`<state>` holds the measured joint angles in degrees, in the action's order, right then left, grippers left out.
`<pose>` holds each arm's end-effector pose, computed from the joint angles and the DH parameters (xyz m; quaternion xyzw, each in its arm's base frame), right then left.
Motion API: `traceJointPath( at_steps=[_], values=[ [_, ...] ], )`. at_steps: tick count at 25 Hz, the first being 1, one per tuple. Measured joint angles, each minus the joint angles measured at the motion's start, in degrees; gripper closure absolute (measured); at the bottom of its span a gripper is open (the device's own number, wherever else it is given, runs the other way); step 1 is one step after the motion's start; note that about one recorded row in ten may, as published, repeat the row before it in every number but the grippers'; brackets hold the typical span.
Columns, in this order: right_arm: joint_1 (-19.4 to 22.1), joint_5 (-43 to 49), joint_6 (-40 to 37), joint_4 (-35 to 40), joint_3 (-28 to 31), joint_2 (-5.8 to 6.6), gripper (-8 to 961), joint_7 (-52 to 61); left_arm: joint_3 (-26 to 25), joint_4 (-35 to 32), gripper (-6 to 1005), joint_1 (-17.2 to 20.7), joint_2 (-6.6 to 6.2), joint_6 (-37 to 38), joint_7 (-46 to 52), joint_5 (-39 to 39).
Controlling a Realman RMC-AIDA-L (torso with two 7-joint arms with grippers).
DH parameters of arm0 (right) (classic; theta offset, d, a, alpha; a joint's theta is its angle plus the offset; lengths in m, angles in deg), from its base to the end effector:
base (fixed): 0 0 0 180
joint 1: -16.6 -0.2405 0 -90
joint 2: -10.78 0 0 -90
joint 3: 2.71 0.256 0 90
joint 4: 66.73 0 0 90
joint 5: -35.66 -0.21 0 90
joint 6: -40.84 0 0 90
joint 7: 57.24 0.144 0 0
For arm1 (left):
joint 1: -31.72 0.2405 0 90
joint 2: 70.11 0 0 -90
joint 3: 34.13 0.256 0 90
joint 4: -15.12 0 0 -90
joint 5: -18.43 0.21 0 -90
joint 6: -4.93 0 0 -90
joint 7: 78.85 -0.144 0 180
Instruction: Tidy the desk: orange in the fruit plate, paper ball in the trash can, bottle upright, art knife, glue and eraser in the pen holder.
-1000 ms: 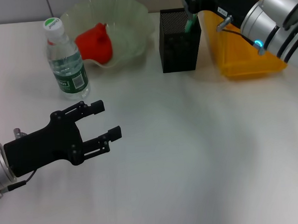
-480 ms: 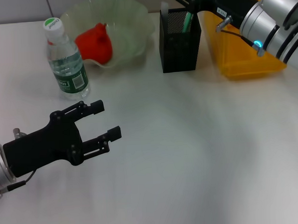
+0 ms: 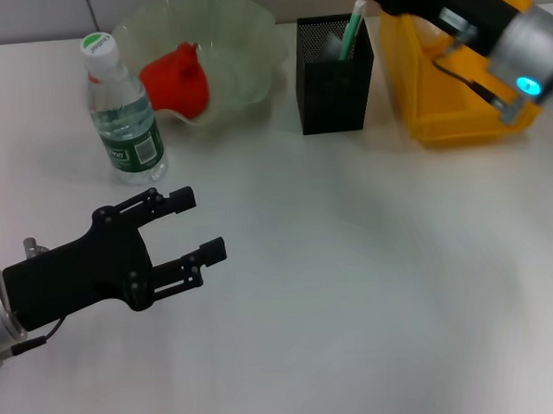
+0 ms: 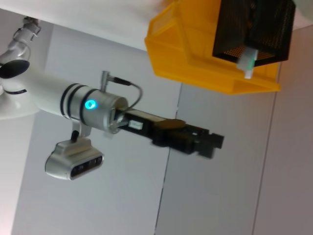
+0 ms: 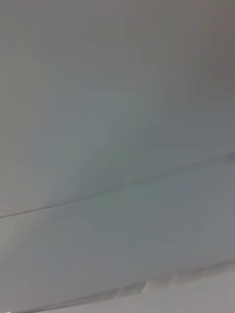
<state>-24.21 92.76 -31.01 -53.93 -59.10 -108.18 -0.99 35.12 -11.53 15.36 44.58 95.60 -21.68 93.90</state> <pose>0.2026 0.4008 -0.0171 -0.8044 0.2257 0.4591 0.3022 -0.2900 0.2591 -0.0154 -0.9076 -0.1629 -0.3546 0.1549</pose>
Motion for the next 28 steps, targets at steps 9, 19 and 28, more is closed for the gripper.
traceJointPath(
  at_steps=[9,19,28],
  values=[
    [12.37,25.36,-23.01,13.54,-1.1,3.07,127,15.71,0.36,0.01,226,-0.29,-0.27,2.07,0.02,0.1],
    [14.31,42.81,-21.69,12.06,-1.4,2.86,127,10.3,0.8,1.76,226,-4.88,-0.47,2.61,3.8,7.91],
    [14.47,43.0,-21.78,11.27,-1.14,2.74,127,8.96,0.86,2.07,226,-5.38,-1.17,2.65,4.66,7.95]
  ],
)
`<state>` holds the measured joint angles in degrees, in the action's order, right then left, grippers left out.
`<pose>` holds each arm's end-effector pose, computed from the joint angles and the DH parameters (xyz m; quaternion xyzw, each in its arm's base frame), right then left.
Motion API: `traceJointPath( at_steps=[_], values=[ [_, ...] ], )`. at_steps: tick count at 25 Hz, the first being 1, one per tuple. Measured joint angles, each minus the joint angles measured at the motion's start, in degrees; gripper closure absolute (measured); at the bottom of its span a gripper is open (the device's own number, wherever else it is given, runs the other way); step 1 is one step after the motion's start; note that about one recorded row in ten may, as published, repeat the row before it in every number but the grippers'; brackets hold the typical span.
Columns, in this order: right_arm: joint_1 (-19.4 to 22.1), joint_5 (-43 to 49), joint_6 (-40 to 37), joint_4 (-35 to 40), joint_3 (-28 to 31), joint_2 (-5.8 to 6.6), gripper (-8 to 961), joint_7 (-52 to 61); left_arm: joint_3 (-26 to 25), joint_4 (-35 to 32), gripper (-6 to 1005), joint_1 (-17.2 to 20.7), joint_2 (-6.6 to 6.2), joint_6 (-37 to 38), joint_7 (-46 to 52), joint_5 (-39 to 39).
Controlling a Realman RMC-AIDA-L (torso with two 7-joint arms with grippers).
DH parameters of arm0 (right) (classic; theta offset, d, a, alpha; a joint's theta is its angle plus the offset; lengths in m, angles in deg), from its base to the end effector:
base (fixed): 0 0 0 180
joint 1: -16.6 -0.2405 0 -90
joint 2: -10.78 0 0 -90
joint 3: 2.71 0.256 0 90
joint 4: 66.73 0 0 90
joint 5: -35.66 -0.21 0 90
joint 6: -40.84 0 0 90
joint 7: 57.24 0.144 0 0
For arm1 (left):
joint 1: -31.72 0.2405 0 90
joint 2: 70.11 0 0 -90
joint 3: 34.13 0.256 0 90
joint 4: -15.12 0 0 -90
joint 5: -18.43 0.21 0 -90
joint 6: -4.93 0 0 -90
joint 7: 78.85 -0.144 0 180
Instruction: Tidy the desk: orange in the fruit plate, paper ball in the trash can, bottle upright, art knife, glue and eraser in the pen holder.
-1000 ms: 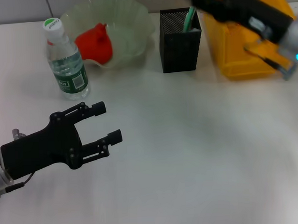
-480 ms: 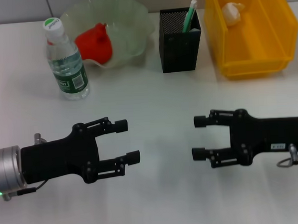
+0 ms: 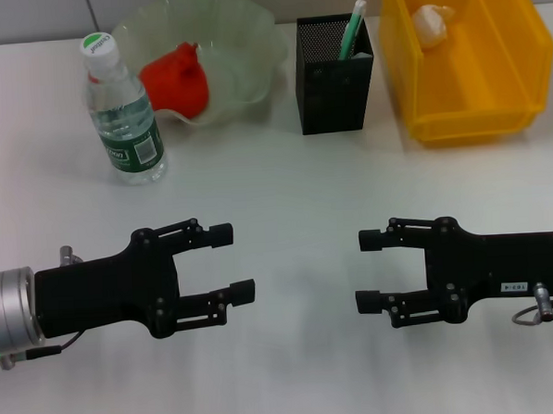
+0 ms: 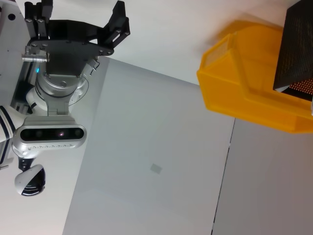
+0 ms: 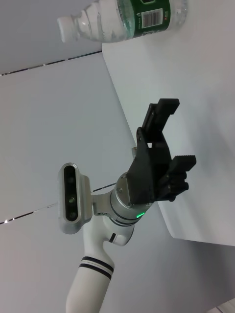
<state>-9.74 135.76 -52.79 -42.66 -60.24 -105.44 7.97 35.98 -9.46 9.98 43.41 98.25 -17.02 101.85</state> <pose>0.2710 0.2744 -0.0369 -0.9437 0.1703 0.2819 0.0316 -0.2786 0.2635 -0.0244 -0.9324 -0.1604 -0.3182 0.0608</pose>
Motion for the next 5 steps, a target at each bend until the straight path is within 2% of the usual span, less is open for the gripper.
traceJointPath(
  at_steps=[5],
  values=[
    [-0.11,0.04,-0.09,0.0,0.05,0.0,127,-0.02,0.03,-0.01,226,0.06,-0.05,0.02,0.0,-0.02]
  ],
)
